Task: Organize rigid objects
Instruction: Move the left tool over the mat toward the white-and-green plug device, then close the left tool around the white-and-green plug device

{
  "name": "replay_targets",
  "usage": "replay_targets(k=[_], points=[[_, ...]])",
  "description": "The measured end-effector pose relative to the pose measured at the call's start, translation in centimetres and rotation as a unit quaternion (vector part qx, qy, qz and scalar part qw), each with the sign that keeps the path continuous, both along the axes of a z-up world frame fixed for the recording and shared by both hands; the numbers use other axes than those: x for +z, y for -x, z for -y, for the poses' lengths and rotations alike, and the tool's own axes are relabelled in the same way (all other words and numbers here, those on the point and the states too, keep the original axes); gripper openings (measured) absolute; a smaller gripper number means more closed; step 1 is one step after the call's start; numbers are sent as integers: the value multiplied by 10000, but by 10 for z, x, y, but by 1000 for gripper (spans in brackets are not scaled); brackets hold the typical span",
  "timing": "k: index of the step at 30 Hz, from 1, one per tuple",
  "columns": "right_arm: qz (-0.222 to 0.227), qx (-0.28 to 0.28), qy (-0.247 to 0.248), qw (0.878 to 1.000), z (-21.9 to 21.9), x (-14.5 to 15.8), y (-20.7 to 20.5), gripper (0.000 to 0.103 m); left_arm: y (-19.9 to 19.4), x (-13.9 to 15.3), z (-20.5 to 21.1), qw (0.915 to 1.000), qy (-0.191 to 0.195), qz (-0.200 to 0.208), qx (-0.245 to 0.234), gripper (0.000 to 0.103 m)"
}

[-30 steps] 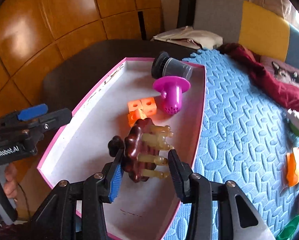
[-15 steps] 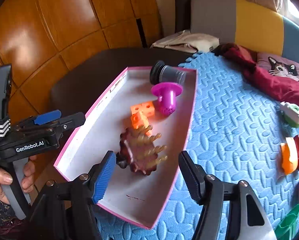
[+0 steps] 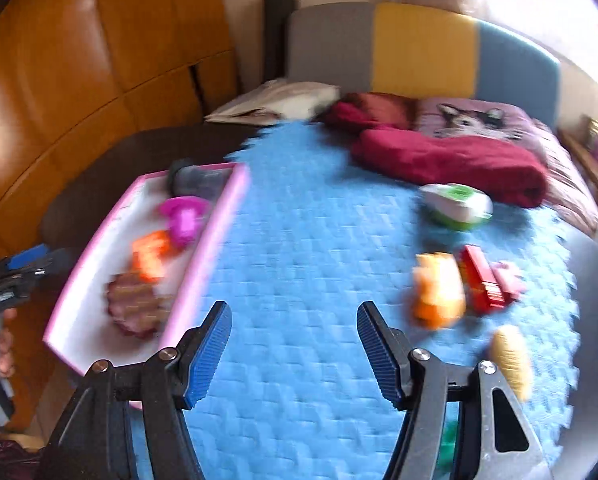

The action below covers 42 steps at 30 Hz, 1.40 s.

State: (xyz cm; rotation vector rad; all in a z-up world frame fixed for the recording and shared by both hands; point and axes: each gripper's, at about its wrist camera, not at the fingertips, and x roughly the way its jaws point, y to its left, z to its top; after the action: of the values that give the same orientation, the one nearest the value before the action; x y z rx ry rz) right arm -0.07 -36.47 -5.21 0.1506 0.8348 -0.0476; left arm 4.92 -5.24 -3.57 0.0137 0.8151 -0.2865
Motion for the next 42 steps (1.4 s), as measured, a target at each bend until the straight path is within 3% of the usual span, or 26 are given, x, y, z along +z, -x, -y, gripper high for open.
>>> replay_targets(k=[8,13,21,28,42], points=[[128,-1669,-27,9859,115,-5,27,66,-3,19,39,9984,189,-22,-540,89],[87,-2445,-683,9672,162,-22,44,66,-8,33,86,9940,329,-96,-1039,90],[344,-2591,-1153,9583,177,-16,56,66,-35,33,191,9818,555,-697,-1679,96],[309,-2606,-1263,9566,179,-19,56,66,-66,14,275,9688,765,-1476,-1840,96],[363,-2450,-1634,9550,181,-17,58,66,-133,-39,380,9512,853,-2704,-1216,97]])
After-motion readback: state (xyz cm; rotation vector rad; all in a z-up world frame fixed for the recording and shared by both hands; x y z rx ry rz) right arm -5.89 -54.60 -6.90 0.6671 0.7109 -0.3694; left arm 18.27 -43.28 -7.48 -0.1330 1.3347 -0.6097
